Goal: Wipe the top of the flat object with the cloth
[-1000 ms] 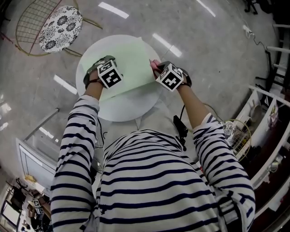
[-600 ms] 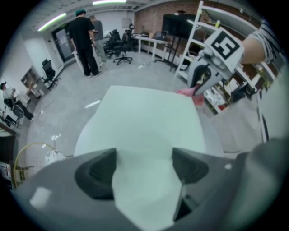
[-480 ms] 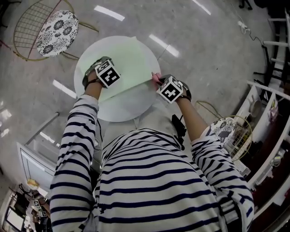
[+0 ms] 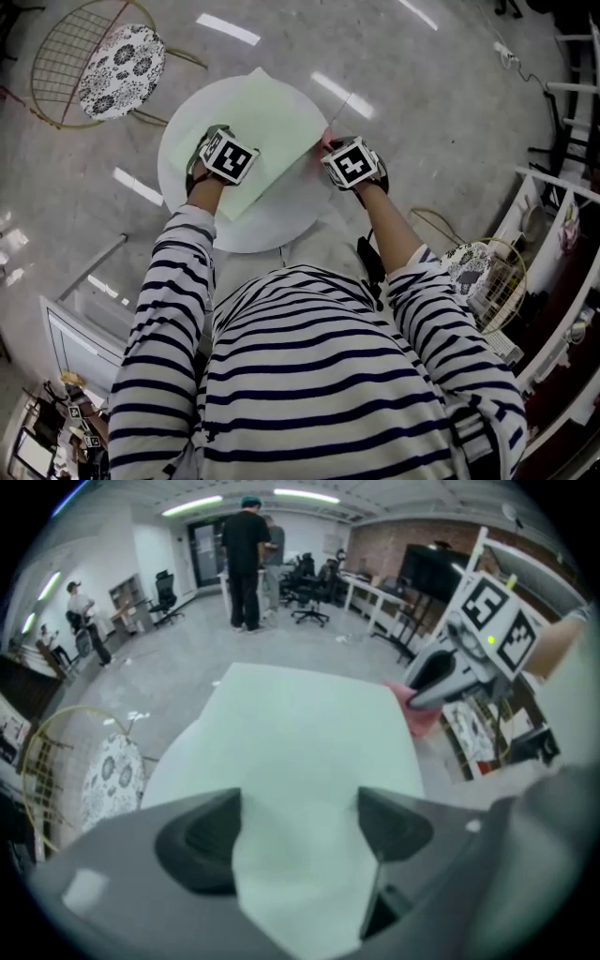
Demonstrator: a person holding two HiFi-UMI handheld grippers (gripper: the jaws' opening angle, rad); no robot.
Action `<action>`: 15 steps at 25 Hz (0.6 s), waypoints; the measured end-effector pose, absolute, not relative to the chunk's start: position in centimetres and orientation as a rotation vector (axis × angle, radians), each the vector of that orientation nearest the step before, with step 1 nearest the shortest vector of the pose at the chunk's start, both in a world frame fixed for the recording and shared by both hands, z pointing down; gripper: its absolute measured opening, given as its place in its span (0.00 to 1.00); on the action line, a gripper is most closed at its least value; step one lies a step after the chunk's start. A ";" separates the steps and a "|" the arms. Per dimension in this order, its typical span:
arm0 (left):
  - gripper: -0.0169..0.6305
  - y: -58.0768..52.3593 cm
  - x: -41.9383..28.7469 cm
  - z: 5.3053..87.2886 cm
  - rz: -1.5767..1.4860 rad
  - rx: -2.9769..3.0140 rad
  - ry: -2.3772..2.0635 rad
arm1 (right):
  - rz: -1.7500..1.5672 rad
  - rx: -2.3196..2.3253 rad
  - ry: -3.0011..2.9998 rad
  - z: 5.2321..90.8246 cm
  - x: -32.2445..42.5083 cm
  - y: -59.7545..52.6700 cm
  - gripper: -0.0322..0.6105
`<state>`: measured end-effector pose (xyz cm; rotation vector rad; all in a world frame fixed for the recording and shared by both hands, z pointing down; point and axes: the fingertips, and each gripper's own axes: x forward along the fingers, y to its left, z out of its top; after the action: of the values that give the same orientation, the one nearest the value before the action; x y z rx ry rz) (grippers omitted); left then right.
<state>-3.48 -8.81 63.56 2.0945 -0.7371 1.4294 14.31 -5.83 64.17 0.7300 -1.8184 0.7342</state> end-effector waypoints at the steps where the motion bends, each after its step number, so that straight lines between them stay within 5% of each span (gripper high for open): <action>1: 0.61 -8.8 -3.5 63.5 1.406 2.074 -0.772 | 0.736 0.747 -1.821 64.2 14.1 -6.5 0.11; 15: 0.61 -6.6 -4.1 63.5 1.249 1.802 -1.040 | 0.737 0.850 -1.860 64.2 11.3 -13.9 0.11</action>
<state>-4.10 -6.62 63.47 1.8015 -1.0397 1.2494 11.27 -13.86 64.19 0.8499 -1.8605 0.7372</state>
